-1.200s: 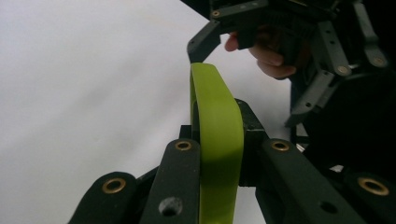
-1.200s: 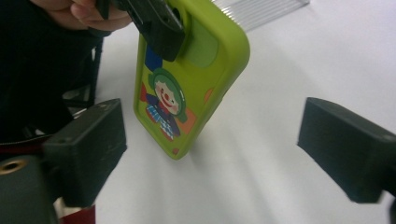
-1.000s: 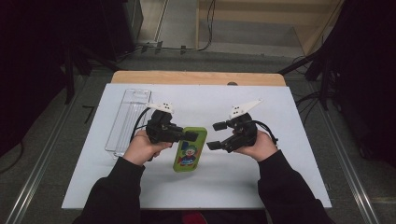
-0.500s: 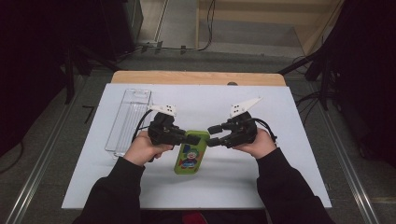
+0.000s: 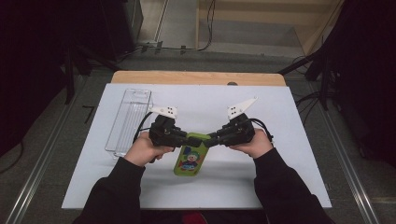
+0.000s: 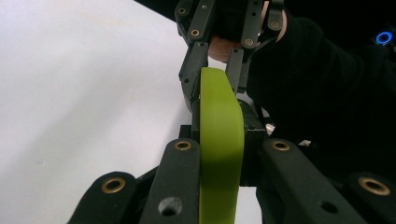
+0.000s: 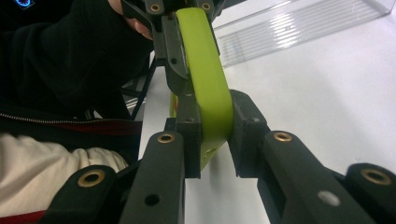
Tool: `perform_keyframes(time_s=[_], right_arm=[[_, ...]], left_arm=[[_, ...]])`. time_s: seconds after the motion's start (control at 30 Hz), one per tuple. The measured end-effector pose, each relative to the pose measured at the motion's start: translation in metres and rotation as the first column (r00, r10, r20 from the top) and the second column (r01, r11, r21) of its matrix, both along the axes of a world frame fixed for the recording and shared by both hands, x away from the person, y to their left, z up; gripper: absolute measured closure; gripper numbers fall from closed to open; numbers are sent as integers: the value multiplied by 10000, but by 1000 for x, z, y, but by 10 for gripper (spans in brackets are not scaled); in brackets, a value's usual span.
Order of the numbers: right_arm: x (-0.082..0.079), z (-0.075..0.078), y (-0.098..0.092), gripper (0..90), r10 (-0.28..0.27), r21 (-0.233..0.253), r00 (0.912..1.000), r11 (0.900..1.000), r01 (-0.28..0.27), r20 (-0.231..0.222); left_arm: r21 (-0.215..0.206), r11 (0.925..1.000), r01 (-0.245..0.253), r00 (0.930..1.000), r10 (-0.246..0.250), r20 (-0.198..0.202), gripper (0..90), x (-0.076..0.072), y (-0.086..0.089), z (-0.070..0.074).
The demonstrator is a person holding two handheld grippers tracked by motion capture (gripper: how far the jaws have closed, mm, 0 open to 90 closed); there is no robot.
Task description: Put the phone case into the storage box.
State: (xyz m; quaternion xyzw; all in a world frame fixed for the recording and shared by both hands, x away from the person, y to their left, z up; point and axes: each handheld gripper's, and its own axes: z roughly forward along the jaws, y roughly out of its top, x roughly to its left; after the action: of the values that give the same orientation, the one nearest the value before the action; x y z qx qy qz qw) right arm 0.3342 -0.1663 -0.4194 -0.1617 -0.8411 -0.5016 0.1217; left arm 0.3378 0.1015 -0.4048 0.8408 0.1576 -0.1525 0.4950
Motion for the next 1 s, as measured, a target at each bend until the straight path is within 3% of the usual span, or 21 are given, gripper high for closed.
perform_keyframes(time_s=[0.2, 0.37, 0.5, 0.57, 0.6, 0.63, 0.7, 0.73, 0.87, 1.0], right_arm=[[0, 2, 0, 746, 45, -213, 9997, 9998, -49, -221], [2, 2, 0, 748, 92, -77, 9982, 9999, -96, -600], [1, 3, 1, 749, 128, -88, 9980, 9999, -134, -623], [1, 4, 0, 748, 105, -174, 9984, 9998, -114, -555], [0, 4, -1, 749, 87, -181, 9986, 9998, -97, -520], [0, 4, -1, 748, 92, -192, 9988, 9998, -101, -479], [0, 4, -1, 749, -33, -206, 9990, 9998, 23, -455], [0, 5, -2, 748, -158, -258, 9986, 9996, 146, -501], [0, 5, -4, 748, -388, -335, 9973, 9988, 368, -617], [2, 6, -8, 747, -693, -207, 9951, 9975, 680, -707]], left_arm=[[34, 10000, 15, 10000, -15, -75, 811, 0, -1, -1], [74, 9998, -179, 9996, 180, -199, 779, 1, 0, 0], [149, 9992, -372, 9992, 375, -142, 727, 0, -1, 1], [362, 9959, -831, 9964, 836, -128, 611, 0, 0, 2], [362, 9959, -831, 9964, 836, -128, 555, 0, 0, 2], [504, 9908, -1255, 9915, 1270, -285, 518, 1, 2, 4], [470, 9902, -1319, 9906, 1333, -295, 500, 2, 3, 5], [449, 9889, -1417, 9894, 1429, -253, 439, 2, 4, 6], [598, 9837, -1693, 9854, 1702, -97, 358, 2, 7, 7], [566, 9778, -2020, 9794, 2018, 82, 325, 4, 9, 8]])
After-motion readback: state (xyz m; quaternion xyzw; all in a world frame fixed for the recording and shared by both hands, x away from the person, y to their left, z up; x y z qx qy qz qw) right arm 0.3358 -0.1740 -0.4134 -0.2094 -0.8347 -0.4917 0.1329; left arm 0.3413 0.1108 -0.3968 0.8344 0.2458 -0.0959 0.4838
